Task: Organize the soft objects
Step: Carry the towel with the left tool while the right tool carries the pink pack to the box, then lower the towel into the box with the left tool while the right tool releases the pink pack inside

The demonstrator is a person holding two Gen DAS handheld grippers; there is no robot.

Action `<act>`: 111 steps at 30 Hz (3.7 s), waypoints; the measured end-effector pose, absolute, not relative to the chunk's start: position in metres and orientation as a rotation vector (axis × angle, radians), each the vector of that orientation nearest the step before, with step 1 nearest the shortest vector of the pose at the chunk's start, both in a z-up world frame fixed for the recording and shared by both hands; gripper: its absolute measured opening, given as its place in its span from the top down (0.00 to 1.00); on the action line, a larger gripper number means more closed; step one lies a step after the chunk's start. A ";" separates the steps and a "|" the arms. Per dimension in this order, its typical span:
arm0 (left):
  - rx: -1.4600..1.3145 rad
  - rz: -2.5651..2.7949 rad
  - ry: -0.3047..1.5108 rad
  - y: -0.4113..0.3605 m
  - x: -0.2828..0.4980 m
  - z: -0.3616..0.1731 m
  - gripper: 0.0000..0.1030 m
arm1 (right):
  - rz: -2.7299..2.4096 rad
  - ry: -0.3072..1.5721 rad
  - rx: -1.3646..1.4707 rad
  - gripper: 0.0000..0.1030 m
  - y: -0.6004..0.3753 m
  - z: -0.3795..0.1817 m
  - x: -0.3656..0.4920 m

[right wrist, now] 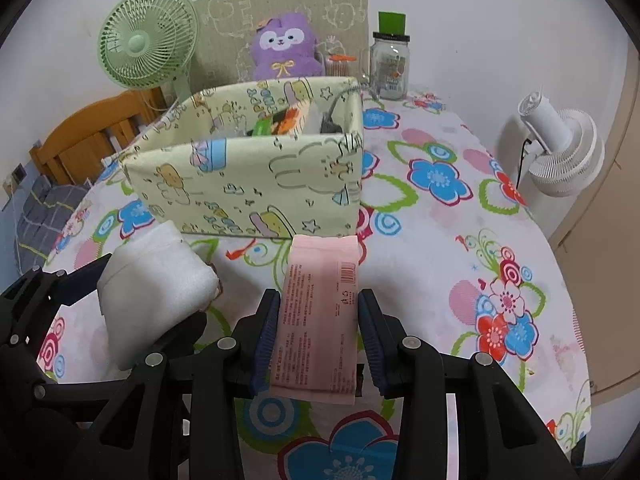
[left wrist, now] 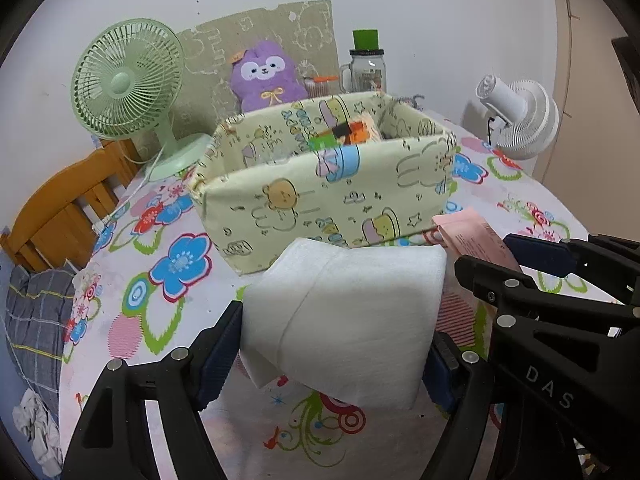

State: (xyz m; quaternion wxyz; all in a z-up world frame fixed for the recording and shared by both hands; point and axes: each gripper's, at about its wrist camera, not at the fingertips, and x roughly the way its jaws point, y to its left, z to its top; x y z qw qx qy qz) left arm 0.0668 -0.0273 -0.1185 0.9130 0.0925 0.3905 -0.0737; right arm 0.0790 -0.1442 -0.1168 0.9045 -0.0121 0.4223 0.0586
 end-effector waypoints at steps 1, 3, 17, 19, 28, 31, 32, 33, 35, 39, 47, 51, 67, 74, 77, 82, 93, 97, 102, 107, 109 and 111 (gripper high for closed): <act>0.190 -0.150 0.800 -0.027 0.066 -0.117 0.22 | 0.122 0.867 -0.026 0.58 -0.143 -0.114 0.079; 0.188 -0.145 0.791 -0.025 0.066 -0.112 0.22 | 0.127 0.857 -0.027 0.58 -0.143 -0.109 0.079; 0.178 -0.120 0.737 -0.020 0.060 -0.081 0.22 | 0.148 0.796 -0.034 0.58 -0.138 -0.078 0.073; 0.179 -0.118 0.728 -0.021 0.058 -0.076 0.22 | 0.149 0.786 -0.032 0.58 -0.138 -0.073 0.072; 0.187 -0.114 0.681 -0.021 0.054 -0.056 0.22 | 0.147 0.741 -0.026 0.58 -0.139 -0.052 0.066; 0.189 -0.111 0.666 -0.019 0.054 -0.050 0.22 | 0.149 0.727 -0.021 0.58 -0.139 -0.045 0.066; 0.190 -0.110 0.662 -0.019 0.053 -0.048 0.22 | 0.149 0.723 -0.021 0.58 -0.139 -0.044 0.066; 0.190 -0.109 0.657 -0.018 0.053 -0.046 0.22 | 0.150 0.718 -0.021 0.58 -0.139 -0.042 0.066; 0.191 -0.108 0.649 -0.017 0.053 -0.043 0.22 | 0.152 0.710 -0.018 0.58 -0.139 -0.039 0.067; 0.199 -0.107 0.637 -0.017 0.056 -0.037 0.22 | 0.154 0.694 -0.010 0.58 -0.138 -0.034 0.068; 0.199 -0.106 0.607 -0.015 0.062 -0.024 0.22 | 0.153 0.665 -0.001 0.58 -0.138 -0.022 0.073; 0.198 -0.104 0.596 -0.014 0.066 -0.019 0.22 | 0.153 0.651 -0.001 0.58 -0.137 -0.016 0.076; 0.206 -0.092 0.563 -0.011 0.091 -0.006 0.22 | 0.161 0.619 0.001 0.58 -0.133 0.000 0.103; 0.207 -0.097 0.569 -0.011 0.108 -0.007 0.22 | 0.161 0.620 0.008 0.58 -0.133 0.000 0.119; 0.215 -0.099 0.571 -0.010 0.115 -0.007 0.22 | 0.157 0.623 0.007 0.58 -0.132 -0.002 0.127; 0.215 -0.141 0.595 -0.014 0.129 -0.011 0.22 | 0.167 0.632 0.022 0.58 -0.131 -0.002 0.141; 0.177 -0.146 0.661 -0.012 0.168 -0.029 0.22 | 0.168 0.665 0.003 0.58 -0.121 -0.015 0.174; 0.166 -0.137 0.683 -0.011 0.181 -0.036 0.22 | 0.172 0.685 0.004 0.58 -0.119 -0.022 0.187; 0.153 -0.133 0.712 -0.009 0.195 -0.047 0.22 | 0.168 0.708 0.006 0.58 -0.119 -0.030 0.200; 0.136 -0.126 0.743 -0.007 0.208 -0.057 0.21 | 0.168 0.734 0.004 0.58 -0.116 -0.039 0.212; 0.139 -0.119 0.749 -0.007 0.211 -0.060 0.21 | 0.169 0.742 0.002 0.58 -0.114 -0.042 0.215; 0.135 -0.122 0.760 -0.007 0.214 -0.064 0.20 | 0.169 0.751 -0.001 0.58 -0.113 -0.045 0.219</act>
